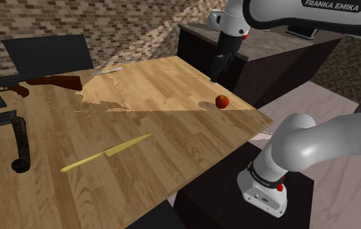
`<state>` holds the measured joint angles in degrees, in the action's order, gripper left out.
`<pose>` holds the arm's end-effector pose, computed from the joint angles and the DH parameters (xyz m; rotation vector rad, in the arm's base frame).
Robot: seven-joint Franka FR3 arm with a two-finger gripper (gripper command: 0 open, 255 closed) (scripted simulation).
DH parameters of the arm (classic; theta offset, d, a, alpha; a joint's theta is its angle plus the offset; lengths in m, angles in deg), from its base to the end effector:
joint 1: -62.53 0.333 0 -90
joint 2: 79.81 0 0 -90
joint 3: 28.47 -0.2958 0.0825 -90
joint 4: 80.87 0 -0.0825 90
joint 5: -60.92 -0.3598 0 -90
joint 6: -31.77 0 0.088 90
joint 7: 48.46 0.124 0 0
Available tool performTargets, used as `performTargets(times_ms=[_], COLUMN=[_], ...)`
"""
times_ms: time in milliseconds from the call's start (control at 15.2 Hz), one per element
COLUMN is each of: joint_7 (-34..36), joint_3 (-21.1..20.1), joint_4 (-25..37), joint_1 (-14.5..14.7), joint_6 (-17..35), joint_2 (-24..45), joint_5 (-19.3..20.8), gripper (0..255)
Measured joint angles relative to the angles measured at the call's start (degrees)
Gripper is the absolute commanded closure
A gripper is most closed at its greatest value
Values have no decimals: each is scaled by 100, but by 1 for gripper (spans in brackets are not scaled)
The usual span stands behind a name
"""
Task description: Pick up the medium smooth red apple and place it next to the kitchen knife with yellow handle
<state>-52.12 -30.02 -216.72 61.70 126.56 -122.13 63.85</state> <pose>0.3168 -0.0003 0.5456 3.0696 0.1126 0.0303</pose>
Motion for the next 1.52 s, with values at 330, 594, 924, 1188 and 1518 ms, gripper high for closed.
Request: performTargets(times_ms=[330,594,924,1188,1518], joint_7=[-50,-65,-165,-208,-359], joint_3=[253,550,1016,1375,1910], joint_4=[-441,-955,-1416,-1757,-2000], joint_1=[-205,-471,-863,-1163,-1531], joint_6=[483,1092,1895,2619,3589], joint_2=[-13,-2,228,522,1134], joint_5=[153,331,604,795,1006], gripper=[0,0,0,0,0])
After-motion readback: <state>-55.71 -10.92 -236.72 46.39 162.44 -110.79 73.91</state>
